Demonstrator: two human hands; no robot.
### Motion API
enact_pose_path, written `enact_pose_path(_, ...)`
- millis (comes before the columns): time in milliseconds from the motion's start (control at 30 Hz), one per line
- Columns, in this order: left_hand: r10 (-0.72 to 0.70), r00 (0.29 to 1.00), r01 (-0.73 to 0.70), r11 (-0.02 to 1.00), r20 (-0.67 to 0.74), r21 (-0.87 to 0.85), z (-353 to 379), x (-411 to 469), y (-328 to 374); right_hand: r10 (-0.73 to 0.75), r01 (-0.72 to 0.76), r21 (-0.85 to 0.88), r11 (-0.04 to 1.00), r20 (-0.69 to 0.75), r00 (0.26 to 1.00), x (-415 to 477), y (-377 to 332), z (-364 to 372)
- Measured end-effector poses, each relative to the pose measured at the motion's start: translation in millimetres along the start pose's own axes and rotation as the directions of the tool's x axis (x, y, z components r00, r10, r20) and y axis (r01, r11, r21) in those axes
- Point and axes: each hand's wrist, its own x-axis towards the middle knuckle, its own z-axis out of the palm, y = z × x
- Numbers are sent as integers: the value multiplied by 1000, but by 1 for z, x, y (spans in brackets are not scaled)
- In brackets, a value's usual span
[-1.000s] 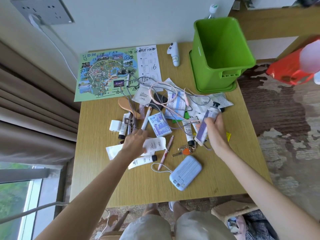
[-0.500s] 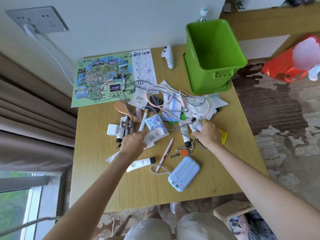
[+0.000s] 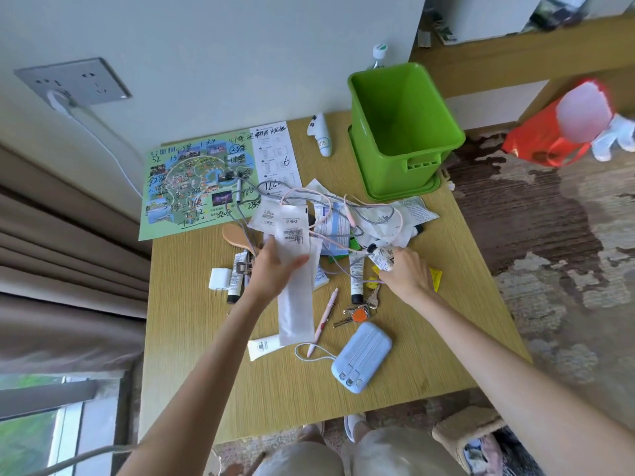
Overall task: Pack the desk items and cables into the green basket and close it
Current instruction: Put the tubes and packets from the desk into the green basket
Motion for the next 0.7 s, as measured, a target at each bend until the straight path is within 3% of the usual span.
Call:
enact_pose_path(167,-65,995,81,962,69,-261,24,5,13,10,-6,58,998,-78,997,-5,3,-9)
enact_pose_path(267,-68,983,123,937,173,-328,41,6,15,52,-37,231,972,-58,997,-6,5,-18)
enact_pose_path(367,-62,948,161,940,312,-302,59,5,12,119,-116,406,906,17,993,-11,6,-28)
enact_pose_path(433,-73,925,178,951,372,-255,69,6,6,166,-175,579,796,70,984,-17,11,-33)
enact_pose_path(500,-112,919,201,958,378,-205,74,8,-1,203,-235,682,693,129,971,-24,15,-40)
enact_pose_path(700,-131,931,215,951,341,-220,69,21,3,183,-243,792,560,168,969,-44,19,-53)
